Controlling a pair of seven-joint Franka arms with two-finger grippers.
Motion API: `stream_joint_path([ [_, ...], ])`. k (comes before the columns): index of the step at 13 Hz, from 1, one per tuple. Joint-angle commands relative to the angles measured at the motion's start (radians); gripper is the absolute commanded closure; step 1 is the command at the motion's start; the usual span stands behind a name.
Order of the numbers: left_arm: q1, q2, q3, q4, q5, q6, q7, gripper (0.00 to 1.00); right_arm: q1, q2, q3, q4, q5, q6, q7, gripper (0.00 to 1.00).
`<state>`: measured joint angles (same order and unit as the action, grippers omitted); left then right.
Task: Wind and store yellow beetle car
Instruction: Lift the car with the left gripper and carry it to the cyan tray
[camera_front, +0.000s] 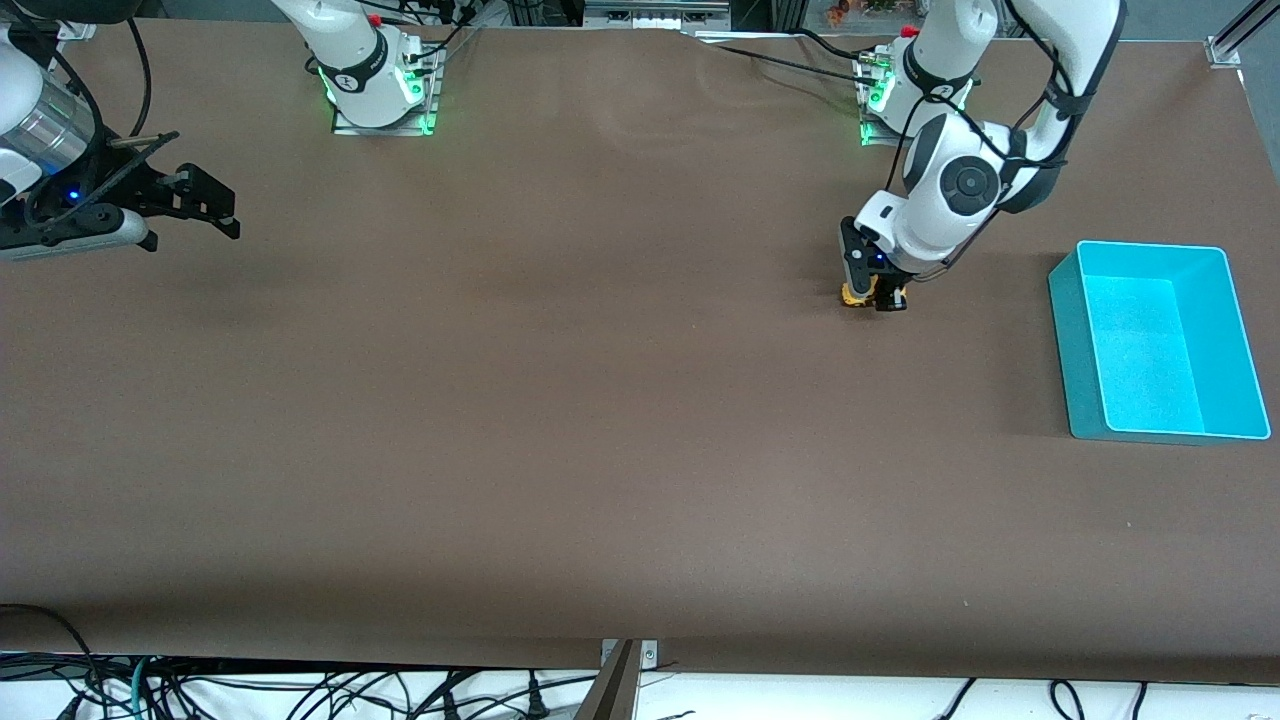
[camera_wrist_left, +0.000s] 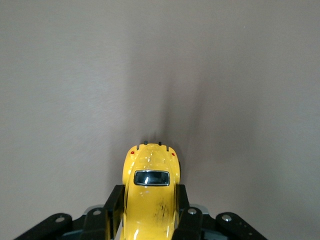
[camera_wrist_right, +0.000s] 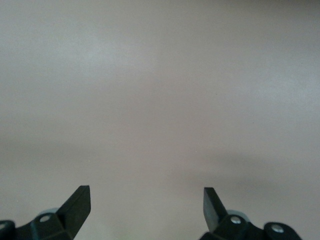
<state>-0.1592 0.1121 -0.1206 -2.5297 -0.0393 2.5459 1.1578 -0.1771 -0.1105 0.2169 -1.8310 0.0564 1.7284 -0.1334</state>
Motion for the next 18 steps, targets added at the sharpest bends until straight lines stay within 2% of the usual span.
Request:
stream_joint_path([
  [1,0.067,-0.061,-0.002,0.125,-0.011,-0.226,0.072,0.91,0.004,-0.006,-0.002,-0.004,-0.004,0.000,0.011,0.00],
  [4,0.131,-0.058,0.047,0.267,-0.011,-0.406,0.221,0.91,0.004,-0.009,-0.002,-0.004,-0.003,0.000,0.009,0.00],
  [6,0.164,-0.052,0.132,0.325,-0.011,-0.461,0.365,0.91,0.004,-0.009,-0.002,-0.004,-0.003,0.000,0.009,0.00],
  [8,0.232,-0.022,0.194,0.373,-0.011,-0.470,0.538,0.91,0.004,-0.009,-0.002,-0.004,-0.003,0.000,0.009,0.00],
  [11,0.266,0.027,0.311,0.428,-0.013,-0.470,0.706,0.91,0.004,-0.009,-0.002,-0.005,-0.003,0.000,0.009,0.00],
  [16,0.418,0.095,0.323,0.450,-0.048,-0.458,0.853,0.90,0.004,-0.009,-0.002,-0.007,-0.003,0.000,0.009,0.00],
  [18,0.448,0.121,0.323,0.469,-0.057,-0.454,0.898,0.90,0.004,-0.008,-0.002,-0.007,-0.003,0.000,0.009,0.00],
])
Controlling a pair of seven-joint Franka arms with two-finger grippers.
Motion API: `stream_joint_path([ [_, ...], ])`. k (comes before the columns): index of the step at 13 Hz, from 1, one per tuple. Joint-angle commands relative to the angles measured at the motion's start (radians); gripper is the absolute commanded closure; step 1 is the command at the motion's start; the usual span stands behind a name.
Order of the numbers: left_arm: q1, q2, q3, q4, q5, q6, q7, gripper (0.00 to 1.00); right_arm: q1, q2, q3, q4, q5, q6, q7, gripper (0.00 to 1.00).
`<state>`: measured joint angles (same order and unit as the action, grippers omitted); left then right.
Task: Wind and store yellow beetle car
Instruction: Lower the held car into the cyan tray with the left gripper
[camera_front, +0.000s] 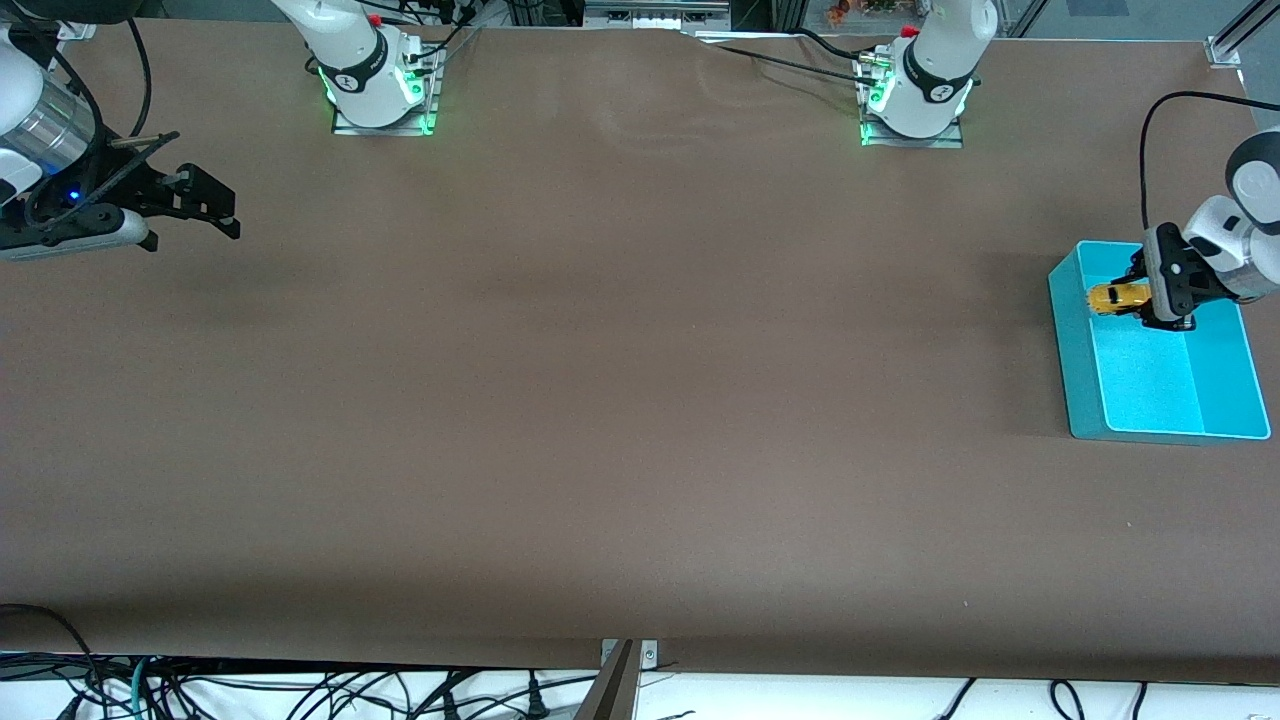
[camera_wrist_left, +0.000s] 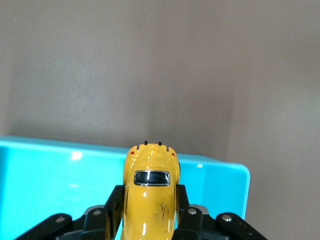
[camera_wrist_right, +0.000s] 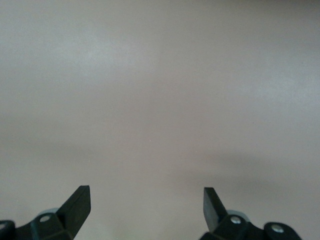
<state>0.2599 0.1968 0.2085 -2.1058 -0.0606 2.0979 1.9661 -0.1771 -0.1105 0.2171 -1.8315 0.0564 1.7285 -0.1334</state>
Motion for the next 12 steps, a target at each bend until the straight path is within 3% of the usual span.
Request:
stream_joint_path([
  [1,0.051,0.052,-0.006,0.062,-0.036,-0.003,0.108,0.90,0.004,-0.008,-0.002,-0.006,-0.003,0.000,0.009,0.00],
  [5,0.071,0.133,-0.009,0.119,-0.034,0.008,0.146,0.89,0.004,-0.008,-0.002,-0.006,-0.003,0.000,0.009,0.00],
  [9,0.103,0.219,-0.017,0.193,-0.036,0.051,0.315,0.89,0.004,-0.008,-0.002,-0.006,-0.003,0.000,0.009,0.00],
  [12,0.131,0.245,-0.017,0.193,-0.034,0.108,0.359,0.89,0.004,-0.008,-0.002,-0.006,-0.003,0.000,0.009,0.00],
])
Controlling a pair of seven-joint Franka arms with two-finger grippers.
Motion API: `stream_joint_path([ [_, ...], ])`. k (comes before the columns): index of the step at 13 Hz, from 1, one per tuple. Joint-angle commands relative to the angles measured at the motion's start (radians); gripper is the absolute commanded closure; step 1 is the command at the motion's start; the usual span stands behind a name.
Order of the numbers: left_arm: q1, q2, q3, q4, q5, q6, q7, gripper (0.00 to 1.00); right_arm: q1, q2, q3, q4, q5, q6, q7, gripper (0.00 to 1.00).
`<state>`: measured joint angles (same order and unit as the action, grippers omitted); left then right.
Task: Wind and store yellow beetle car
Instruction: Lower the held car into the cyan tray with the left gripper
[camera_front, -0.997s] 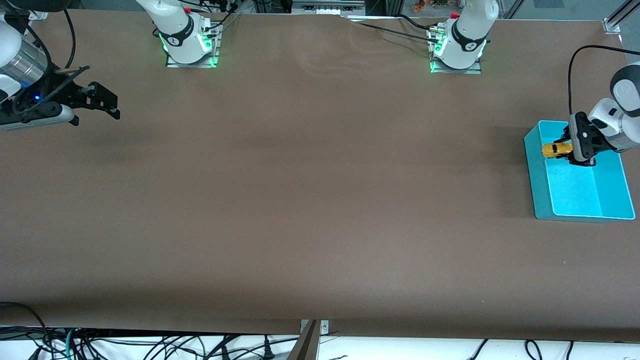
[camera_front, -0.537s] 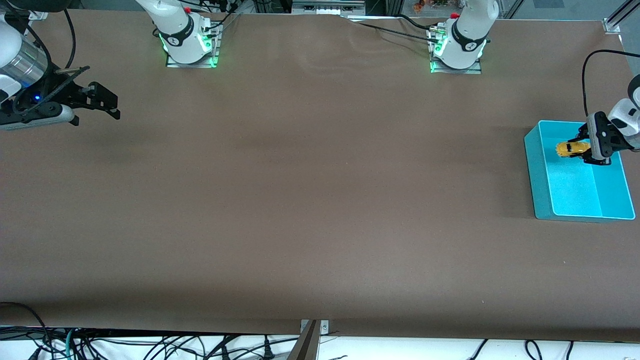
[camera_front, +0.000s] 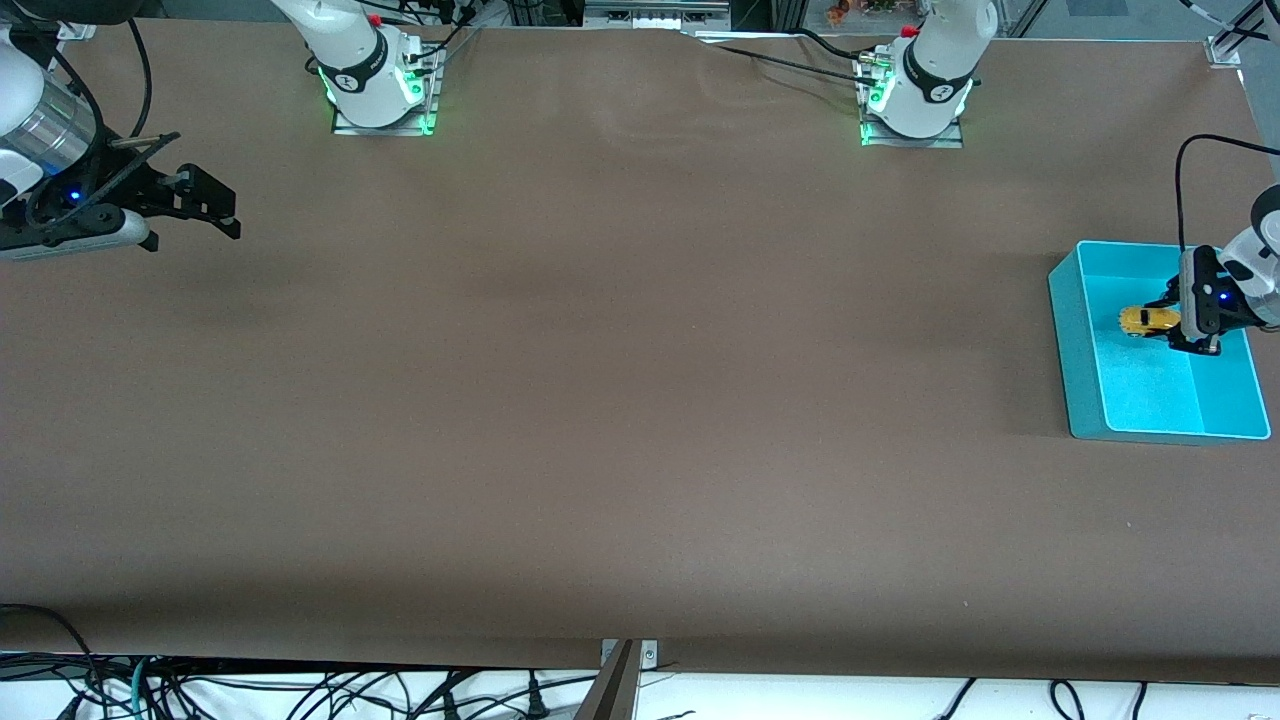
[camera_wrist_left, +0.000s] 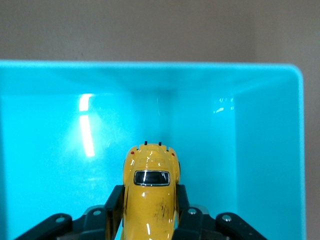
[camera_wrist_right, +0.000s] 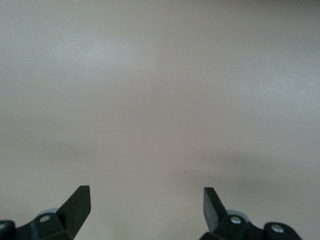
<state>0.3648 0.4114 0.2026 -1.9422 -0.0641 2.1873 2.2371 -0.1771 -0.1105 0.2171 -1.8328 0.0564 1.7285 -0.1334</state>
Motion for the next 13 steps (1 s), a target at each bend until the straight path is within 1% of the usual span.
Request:
stream_joint_path([
  [1,0.046,0.049,-0.011,0.031,-0.033,0.034,0.088,0.89,0.004,-0.008,-0.002,-0.005,-0.003,0.000,0.009,0.00],
  [2,0.049,0.066,-0.011,0.029,-0.048,0.078,0.088,0.89,0.004,-0.008,-0.002,-0.005,-0.003,0.000,0.009,0.00],
  [4,0.052,0.095,-0.011,0.029,-0.065,0.118,0.091,0.88,0.004,-0.008,-0.002,-0.005,-0.003,0.000,0.009,0.00],
  [13,0.075,0.148,-0.011,0.029,-0.086,0.200,0.093,0.85,0.004,-0.006,-0.002,-0.005,-0.003,0.000,0.009,0.00],
])
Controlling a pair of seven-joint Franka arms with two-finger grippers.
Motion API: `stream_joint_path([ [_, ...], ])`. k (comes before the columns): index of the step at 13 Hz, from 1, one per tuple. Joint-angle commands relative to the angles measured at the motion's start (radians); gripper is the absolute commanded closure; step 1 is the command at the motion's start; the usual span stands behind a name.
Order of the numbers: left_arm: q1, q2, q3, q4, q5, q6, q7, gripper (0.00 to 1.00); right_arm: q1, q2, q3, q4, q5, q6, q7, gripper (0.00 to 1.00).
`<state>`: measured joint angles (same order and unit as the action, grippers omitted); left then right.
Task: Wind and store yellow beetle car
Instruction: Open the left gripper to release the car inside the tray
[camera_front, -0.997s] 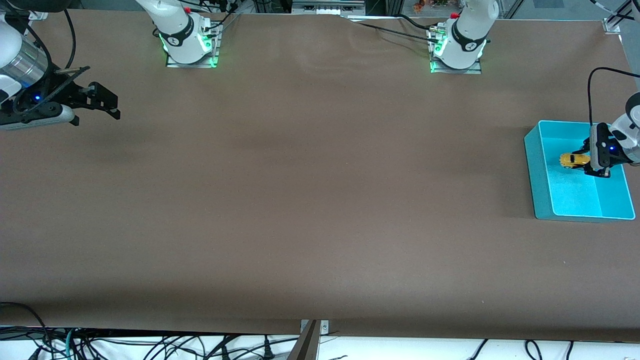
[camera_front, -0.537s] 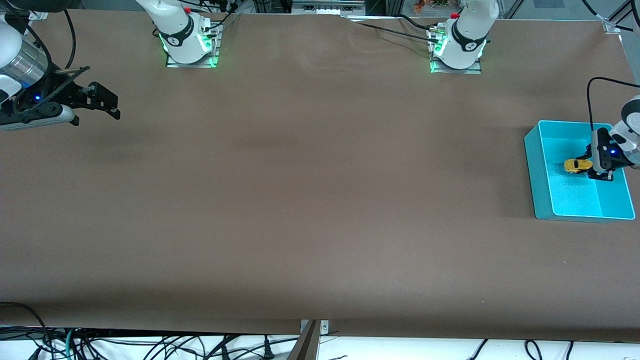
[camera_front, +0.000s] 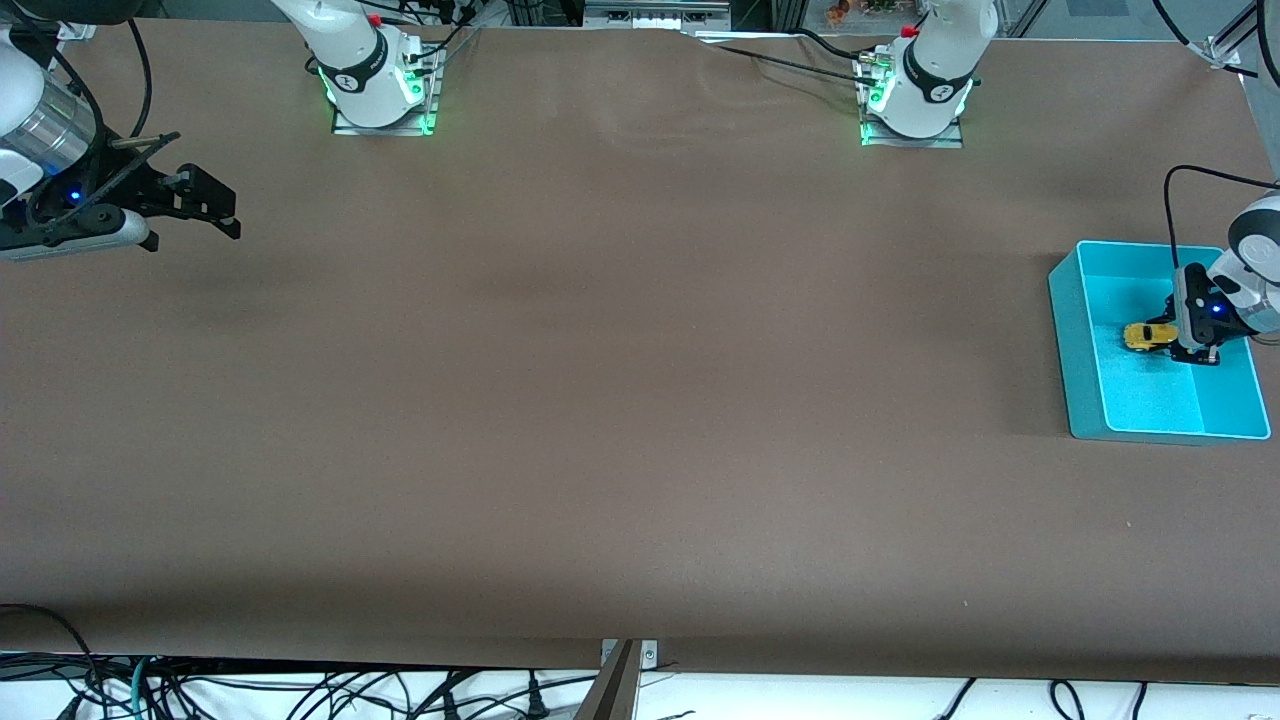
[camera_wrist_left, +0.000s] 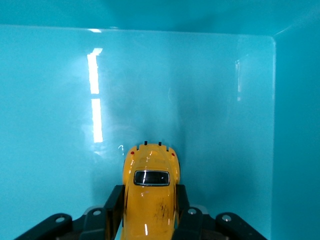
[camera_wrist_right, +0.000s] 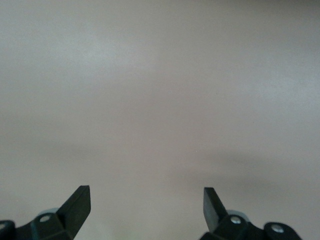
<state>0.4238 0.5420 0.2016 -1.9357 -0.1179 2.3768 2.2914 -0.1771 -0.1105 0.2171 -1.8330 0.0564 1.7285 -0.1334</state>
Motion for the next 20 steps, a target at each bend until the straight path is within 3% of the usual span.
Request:
stream_joint_path([
  [1,0.016,0.022,-0.010,0.023,-0.032,0.012,0.037,0.83,0.004,-0.008,-0.002,-0.005,-0.003,0.000,0.009,0.00],
  [3,0.016,0.029,-0.010,0.023,-0.034,0.038,0.037,0.78,0.004,-0.008,-0.002,-0.005,-0.004,0.000,0.009,0.00],
  [4,0.016,0.036,-0.010,0.023,-0.034,0.053,0.036,0.68,0.004,-0.008,-0.002,-0.005,-0.003,0.000,0.009,0.00],
  [6,0.013,0.033,-0.010,0.024,-0.034,0.051,0.034,0.34,0.004,-0.008,-0.002,-0.005,-0.003,0.000,0.009,0.00],
  [8,0.010,0.026,-0.014,0.041,-0.034,0.030,0.031,0.06,0.004,-0.006,-0.002,-0.005,-0.003,0.000,0.009,0.00],
  [9,0.010,0.020,-0.025,0.046,-0.034,0.010,0.029,0.00,0.004,-0.008,-0.002,-0.005,-0.004,0.000,0.009,0.00],
  [14,0.001,-0.045,-0.066,0.081,-0.072,-0.158,-0.044,0.00,0.004,-0.008,-0.002,-0.005,-0.003,0.000,0.009,0.00],
  [18,-0.055,-0.141,-0.079,0.101,-0.077,-0.339,-0.280,0.00,0.004,-0.008,-0.002,-0.003,-0.003,-0.006,0.011,0.00],
  [20,-0.095,-0.198,-0.077,0.101,-0.184,-0.483,-0.436,0.00,0.007,-0.006,-0.002,0.006,-0.003,-0.010,0.014,0.00],
])
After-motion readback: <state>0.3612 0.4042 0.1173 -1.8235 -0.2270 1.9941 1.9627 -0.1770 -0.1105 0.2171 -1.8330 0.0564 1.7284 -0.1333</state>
